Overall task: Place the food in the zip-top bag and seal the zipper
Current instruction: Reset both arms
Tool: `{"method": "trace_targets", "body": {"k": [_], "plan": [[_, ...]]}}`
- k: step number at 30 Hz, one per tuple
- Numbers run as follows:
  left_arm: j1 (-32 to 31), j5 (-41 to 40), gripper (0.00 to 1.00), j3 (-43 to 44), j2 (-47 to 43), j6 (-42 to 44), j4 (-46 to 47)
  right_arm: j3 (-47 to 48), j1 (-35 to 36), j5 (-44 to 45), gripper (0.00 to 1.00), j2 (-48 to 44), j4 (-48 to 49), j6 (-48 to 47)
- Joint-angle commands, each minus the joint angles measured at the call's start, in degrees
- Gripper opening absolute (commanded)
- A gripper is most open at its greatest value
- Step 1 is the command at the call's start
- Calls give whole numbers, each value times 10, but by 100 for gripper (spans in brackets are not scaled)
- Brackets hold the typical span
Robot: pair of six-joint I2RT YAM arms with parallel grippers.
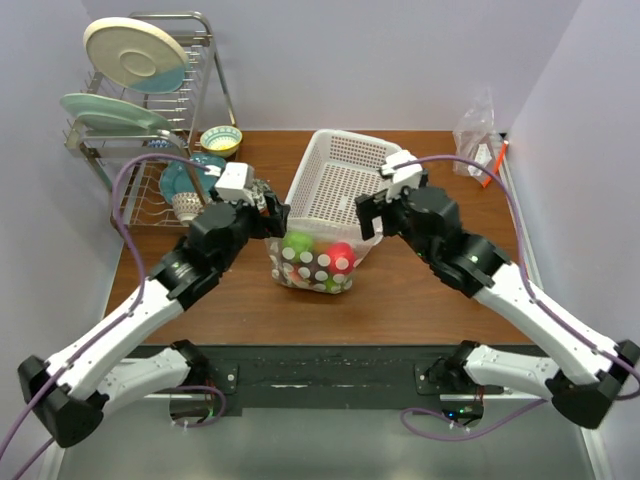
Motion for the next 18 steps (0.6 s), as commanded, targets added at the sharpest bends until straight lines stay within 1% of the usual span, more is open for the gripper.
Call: {"method": "trace_targets", "body": {"k": [1,2,4,5,7,8,10,11,12,13,15,16,18], "plan": [[3,38,92,37,-68,10,-63,3,-1,-40,99,-87,-11,66],[3,38,93,33,-97,8,-69,-6,-1,-39,99,-101,-13,85],[2,31,93,9,-133,6,-74,-25,-2,-46,99,-137,-19,92],[3,25,94,-1,-170,4,-74,-28,-1,-45,99,-145,-38,108],[2,9,96,-40,-209,4,-70,-35,-1,-22,99,-166,-60,142],[3,2,97,-53,-245,-1,-69,-39,-1,-13,99,-173,-84,195],[2,-7,97,-89,-278,-6,-65,-51,-1,14,99,-193,-116,262],[3,-9,97,-100,-305,-13,-64,-57,-2,21,99,-202,-146,339],[3,-12,97,-108,-316,-18,-64,-73,-2,20,99,-208,-151,368],[2,-13,97,-126,-328,-23,-63,-85,-2,-15,99,-224,-146,377],[3,-10,97,-142,-351,-33,-61,-115,-1,-49,99,-235,-129,394],[3,-9,97,-152,-355,-36,-61,-121,-1,-61,99,-242,-128,401],[3,-6,97,-158,-360,-39,-67,-130,-2,-57,99,-249,-132,403]]}}
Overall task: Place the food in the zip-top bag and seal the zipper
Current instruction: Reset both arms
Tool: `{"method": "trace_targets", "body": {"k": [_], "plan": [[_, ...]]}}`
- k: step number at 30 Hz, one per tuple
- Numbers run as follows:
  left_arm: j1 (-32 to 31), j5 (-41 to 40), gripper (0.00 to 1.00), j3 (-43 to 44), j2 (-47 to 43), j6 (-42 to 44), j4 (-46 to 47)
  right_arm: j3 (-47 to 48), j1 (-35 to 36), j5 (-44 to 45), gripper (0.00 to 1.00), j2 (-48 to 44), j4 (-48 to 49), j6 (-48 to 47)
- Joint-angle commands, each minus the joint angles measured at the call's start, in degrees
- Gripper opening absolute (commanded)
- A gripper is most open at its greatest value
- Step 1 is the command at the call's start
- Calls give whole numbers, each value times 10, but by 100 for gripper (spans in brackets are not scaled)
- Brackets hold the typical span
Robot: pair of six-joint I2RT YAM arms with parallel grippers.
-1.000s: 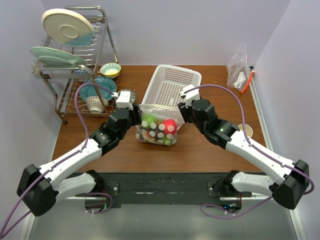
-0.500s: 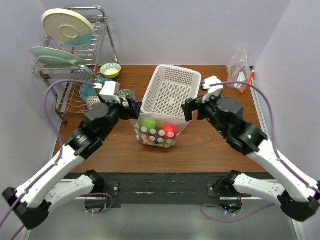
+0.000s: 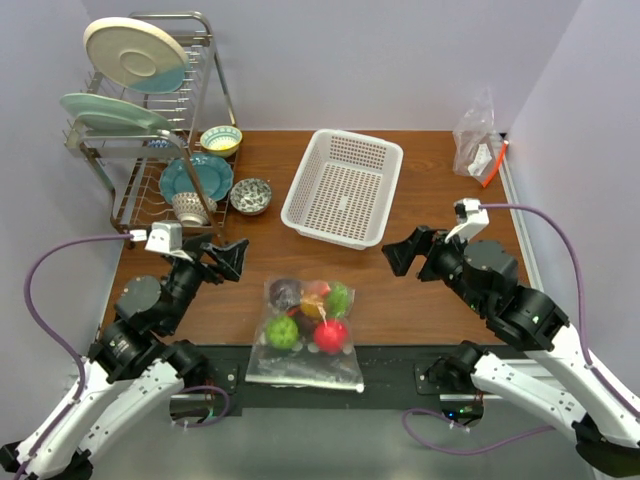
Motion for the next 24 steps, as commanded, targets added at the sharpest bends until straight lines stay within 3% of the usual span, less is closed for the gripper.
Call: {"method": "trace_targets", "body": {"k": [1,8,24], "plan": [[2,-3,97,-18,-9,-20,-5,-18,-1,-17,99,-16,-14,74],[2,-3,98,-25,-8,-22,-20,-43,-1,31,99,-48,-19,58],[2,-17,99,-35,-16,-24,-24,-48,-1,34,99,-39,-24,64]]}}
